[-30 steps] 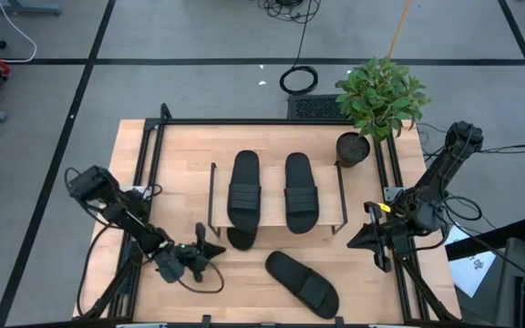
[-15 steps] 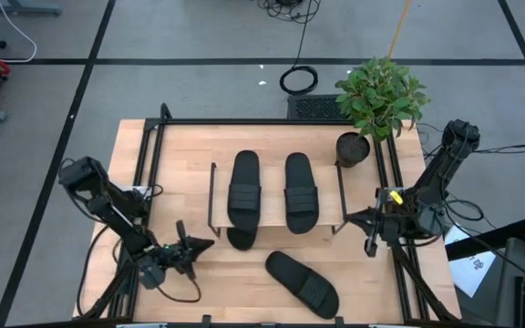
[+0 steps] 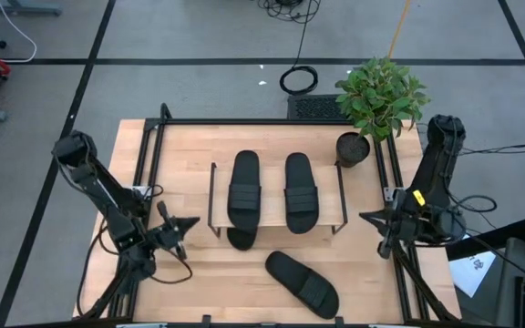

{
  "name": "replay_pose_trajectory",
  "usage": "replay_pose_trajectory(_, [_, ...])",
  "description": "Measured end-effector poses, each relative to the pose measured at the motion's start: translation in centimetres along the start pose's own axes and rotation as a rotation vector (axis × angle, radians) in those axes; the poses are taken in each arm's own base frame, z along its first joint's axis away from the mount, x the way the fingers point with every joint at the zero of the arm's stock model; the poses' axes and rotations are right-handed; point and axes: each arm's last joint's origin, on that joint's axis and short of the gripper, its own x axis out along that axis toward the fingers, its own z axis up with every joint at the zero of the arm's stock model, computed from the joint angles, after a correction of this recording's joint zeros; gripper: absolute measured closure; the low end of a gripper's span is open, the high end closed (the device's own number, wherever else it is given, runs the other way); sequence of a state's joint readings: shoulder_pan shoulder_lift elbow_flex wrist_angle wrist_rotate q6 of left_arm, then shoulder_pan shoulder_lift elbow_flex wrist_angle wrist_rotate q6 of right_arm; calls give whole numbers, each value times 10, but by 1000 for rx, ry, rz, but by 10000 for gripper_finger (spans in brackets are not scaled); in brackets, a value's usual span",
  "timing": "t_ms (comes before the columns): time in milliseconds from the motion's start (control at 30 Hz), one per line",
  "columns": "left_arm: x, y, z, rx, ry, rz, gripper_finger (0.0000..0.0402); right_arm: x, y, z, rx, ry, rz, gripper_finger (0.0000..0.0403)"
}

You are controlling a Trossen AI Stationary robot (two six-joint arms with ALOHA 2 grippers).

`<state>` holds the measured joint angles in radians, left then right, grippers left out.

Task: Pick and place slides into the shelf
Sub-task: Adjust the shelf

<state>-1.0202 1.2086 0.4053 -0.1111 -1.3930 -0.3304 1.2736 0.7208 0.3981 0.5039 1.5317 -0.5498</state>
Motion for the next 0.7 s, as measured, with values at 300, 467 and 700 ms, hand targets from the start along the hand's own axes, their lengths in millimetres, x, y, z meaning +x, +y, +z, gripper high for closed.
replay_pose_trajectory(300, [-12,34,-6,-104,-40,45,401,5,-21,-8,141,-39,40,403])
replay_pose_trajectory(467, [-12,39,-9,-214,-2,10,401,-2,-19,-36,226,-20,38,403])
replay_pose_trajectory(700, [-7,40,-9,-268,14,31,401,-7,-10,-75,353,-2,21,403])
